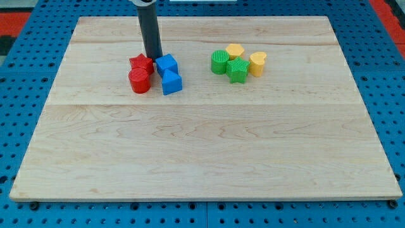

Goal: Move the blue triangle to the right of the blue cube

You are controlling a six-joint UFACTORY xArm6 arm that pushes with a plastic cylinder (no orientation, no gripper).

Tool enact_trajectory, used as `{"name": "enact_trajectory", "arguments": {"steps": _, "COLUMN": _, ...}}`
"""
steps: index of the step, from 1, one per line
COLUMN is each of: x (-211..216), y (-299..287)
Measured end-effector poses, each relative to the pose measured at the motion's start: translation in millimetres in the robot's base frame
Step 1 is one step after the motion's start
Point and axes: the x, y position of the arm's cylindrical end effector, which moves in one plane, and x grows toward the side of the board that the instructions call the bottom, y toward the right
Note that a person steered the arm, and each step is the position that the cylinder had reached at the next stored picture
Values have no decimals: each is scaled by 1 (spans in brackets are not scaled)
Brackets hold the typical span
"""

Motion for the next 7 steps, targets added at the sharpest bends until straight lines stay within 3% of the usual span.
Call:
{"name": "enact_trajectory", "arguments": {"steps": 3, "x": 7, "y": 91}}
{"name": "enact_trajectory", "arguments": {"steps": 7, "x": 104, "y": 75}}
